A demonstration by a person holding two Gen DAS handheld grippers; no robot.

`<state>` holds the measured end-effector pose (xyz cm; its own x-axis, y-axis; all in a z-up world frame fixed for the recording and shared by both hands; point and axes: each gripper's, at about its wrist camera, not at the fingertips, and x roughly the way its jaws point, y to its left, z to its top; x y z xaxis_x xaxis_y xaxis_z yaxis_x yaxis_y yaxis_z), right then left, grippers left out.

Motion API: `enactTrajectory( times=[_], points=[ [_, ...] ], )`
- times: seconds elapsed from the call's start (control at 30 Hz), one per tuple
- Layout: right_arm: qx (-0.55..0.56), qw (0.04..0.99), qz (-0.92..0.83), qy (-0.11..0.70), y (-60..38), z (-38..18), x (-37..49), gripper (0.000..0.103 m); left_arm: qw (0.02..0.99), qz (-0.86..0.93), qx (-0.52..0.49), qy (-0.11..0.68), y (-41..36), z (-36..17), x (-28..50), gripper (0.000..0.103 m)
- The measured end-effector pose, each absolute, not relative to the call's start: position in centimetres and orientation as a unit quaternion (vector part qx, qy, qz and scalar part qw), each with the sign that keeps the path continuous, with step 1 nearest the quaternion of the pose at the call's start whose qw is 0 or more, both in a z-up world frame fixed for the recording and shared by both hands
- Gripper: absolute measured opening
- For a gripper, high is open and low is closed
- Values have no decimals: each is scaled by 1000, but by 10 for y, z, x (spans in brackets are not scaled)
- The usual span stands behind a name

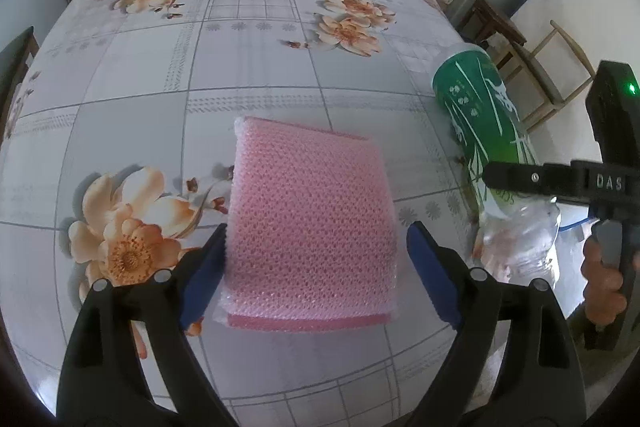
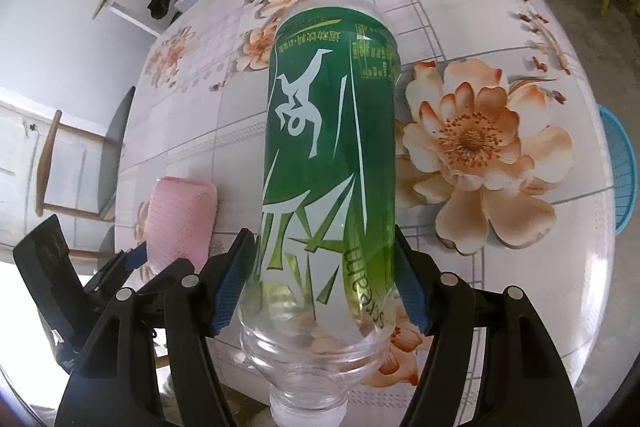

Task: Collect trash
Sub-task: 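Grasp the pink sponge pad with the left tool while the right holds the bottle, then lift the pink pad and the bottle above the table with both tools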

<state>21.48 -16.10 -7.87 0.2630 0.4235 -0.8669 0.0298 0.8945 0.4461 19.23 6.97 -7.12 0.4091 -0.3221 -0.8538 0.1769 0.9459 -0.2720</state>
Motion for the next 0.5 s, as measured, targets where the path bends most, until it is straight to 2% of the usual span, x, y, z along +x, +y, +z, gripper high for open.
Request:
enactTrajectory(
  times=[0.23,0.5],
  points=[
    [175,774,113,598,-158,-80,211,72,846,-127,-28,517,55,-74,201,84],
    [153,784,97,594,-156,-79,208,72,854,-114,1,508,49,-76,203,83]
  ],
)
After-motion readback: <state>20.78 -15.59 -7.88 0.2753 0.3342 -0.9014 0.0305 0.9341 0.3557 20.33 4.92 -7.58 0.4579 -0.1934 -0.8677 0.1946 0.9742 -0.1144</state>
